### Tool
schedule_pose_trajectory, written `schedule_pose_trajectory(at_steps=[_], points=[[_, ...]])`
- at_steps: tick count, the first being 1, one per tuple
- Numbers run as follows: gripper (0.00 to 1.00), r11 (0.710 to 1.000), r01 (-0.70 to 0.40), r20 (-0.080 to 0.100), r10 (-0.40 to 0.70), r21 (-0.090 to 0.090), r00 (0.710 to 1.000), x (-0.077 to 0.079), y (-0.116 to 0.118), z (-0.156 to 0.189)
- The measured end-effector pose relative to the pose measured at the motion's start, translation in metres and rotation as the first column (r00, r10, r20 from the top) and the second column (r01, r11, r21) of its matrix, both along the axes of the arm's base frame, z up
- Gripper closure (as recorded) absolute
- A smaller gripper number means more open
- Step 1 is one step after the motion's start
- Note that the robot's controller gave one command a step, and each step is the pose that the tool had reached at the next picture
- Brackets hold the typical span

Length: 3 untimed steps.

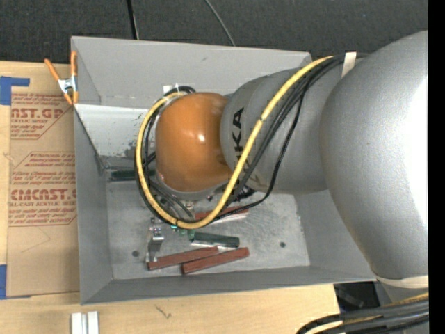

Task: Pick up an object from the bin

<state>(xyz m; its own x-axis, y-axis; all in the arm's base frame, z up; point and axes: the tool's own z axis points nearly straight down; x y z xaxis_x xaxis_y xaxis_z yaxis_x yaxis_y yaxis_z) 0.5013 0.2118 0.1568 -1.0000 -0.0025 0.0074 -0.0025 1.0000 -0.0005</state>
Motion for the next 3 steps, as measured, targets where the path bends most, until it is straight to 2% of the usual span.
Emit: schedule_pose_trajectory(at_steps=[1, 2, 3], points=[[0.0, 1.0, 0.002, 0.007, -0.002, 0.002, 1.0, 0.002, -0.001, 0.004], [0.0, 0.976, -0.217, 0.015, 0.217, 0.003, 0.976, -0.007, -0.04, -0.045], [0.0, 0.936, -0.351, 0.017, 0.351, -0.001, 0.936, -0.01, -0.068, -0.08]])
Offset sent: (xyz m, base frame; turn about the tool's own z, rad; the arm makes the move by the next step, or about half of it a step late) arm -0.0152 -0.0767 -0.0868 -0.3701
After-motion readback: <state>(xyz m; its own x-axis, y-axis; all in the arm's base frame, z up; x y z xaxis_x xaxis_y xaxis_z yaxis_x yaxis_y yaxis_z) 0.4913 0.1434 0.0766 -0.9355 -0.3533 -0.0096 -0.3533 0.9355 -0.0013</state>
